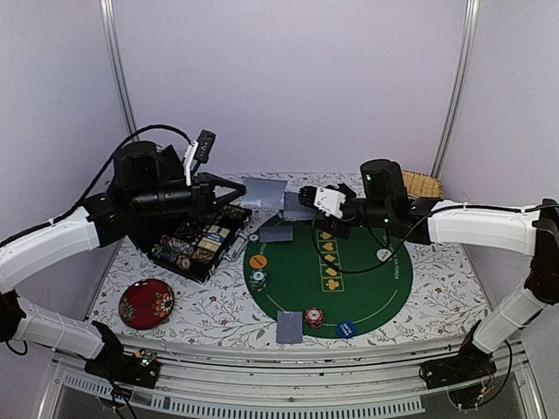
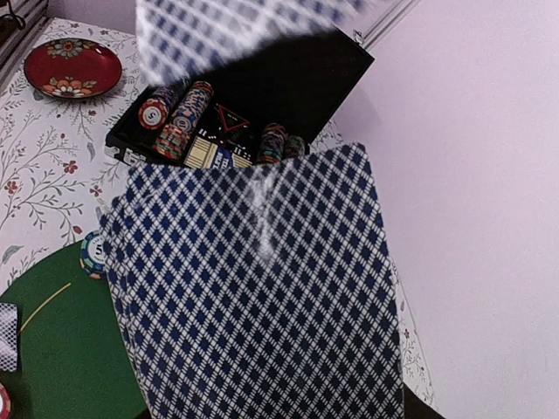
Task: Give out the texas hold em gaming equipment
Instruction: Pick up the poker card from the face-down deck piles, then distribute the poker card in the small blind area.
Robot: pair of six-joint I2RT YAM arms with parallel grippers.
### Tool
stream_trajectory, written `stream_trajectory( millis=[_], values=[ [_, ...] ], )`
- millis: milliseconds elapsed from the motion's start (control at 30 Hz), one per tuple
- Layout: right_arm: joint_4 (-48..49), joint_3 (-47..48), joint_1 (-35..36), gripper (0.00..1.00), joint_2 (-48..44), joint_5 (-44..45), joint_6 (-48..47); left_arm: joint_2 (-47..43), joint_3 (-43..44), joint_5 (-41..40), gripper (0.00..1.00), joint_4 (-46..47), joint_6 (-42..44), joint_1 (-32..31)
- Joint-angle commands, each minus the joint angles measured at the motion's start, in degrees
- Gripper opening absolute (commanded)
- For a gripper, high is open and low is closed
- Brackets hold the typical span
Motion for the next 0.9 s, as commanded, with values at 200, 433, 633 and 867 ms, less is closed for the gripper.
stream_trajectory(
  millis=[200,433,633,867],
  values=[
    [3.21,-5.62,-5.71,0.49,-5.07,-1.27,1.47,-1.43,5.58,6.50,0.00,-31.23,19.50,0.80],
    [3.48,-8.50,-6.56,0.50,-7.55,-0.74,1.41,3.50,4.61,7.27,0.00,-40.75,27.26,-6.87],
    [3.57,-10.17,-6.57,0.50,-9.24,-0.59,1.74,12.75,6.09,7.07,0.00,-42.32,29.33,-12.43],
    [3.66,-11.55,-6.57,0.50,-10.18,-0.24,2.05,21.92,11.01,3.97,0.00,-47.79,33.96,-16.73]
  ],
)
